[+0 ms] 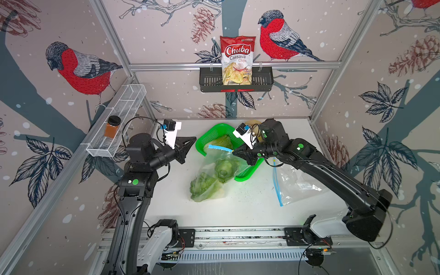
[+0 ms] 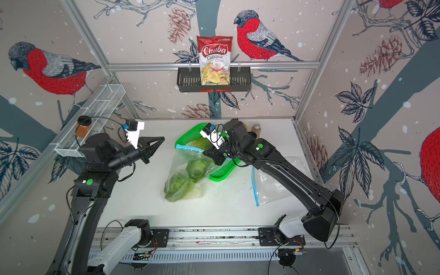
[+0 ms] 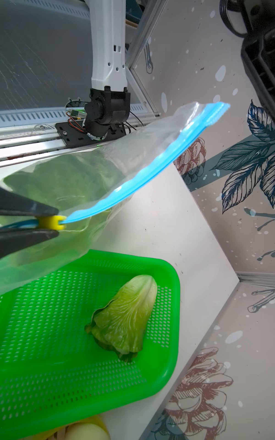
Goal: Put the chinese cabbages into a zipper bag and zip it
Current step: Zip the zipper on the zipper food storage bag.
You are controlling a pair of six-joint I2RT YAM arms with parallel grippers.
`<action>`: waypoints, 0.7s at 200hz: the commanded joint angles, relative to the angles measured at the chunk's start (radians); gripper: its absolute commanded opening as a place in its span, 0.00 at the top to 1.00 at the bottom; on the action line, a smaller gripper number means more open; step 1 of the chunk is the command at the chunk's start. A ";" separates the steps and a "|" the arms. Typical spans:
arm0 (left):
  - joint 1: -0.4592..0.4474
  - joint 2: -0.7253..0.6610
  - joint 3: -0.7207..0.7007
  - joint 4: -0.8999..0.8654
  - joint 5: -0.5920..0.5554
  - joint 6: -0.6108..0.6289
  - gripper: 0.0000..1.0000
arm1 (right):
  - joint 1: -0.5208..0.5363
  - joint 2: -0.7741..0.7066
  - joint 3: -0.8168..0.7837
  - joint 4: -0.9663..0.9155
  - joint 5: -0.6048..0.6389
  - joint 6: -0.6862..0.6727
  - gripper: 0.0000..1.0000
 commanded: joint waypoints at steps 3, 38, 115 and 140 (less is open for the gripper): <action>0.002 -0.024 -0.053 0.101 0.091 -0.067 1.00 | 0.006 0.001 0.008 0.032 0.001 0.017 0.94; -0.005 -0.044 -0.137 0.277 0.244 -0.251 0.63 | 0.020 0.023 0.023 0.047 -0.003 0.016 0.94; -0.130 -0.128 -0.172 0.141 0.027 -0.242 0.37 | 0.036 0.047 0.024 0.088 -0.005 0.028 0.94; -0.132 -0.095 -0.183 0.174 0.030 -0.239 0.37 | 0.039 0.055 0.030 0.088 -0.014 0.024 0.95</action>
